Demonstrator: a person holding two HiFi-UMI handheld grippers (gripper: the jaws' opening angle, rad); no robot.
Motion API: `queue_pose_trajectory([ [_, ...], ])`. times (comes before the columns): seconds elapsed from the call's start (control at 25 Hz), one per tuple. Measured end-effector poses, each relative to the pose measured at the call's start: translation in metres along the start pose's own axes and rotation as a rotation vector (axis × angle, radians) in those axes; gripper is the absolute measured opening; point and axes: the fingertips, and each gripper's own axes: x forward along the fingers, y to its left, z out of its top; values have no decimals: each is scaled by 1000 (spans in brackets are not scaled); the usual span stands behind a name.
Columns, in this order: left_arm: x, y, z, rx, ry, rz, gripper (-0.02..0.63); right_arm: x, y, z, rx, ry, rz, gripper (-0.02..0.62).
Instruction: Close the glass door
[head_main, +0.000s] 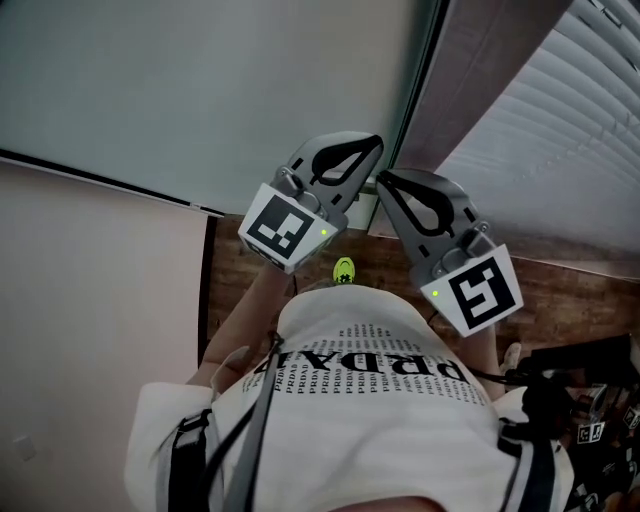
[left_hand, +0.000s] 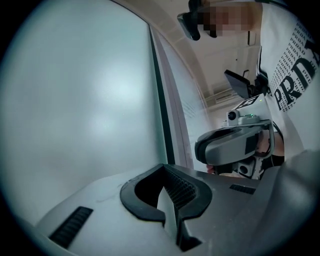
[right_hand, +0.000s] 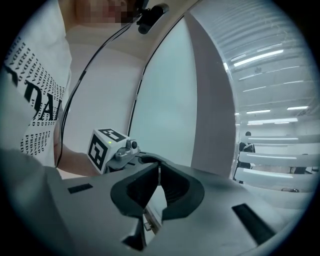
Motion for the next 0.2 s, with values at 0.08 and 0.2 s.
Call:
queue_pose_trajectory([
  [0.08, 2, 1, 1, -1, 2, -5, 0, 4, 0, 4, -12, -2, 8, 8],
  [0.2, 0, 9, 6, 3, 7, 7, 0, 13, 1, 13, -32, -10, 28, 8],
])
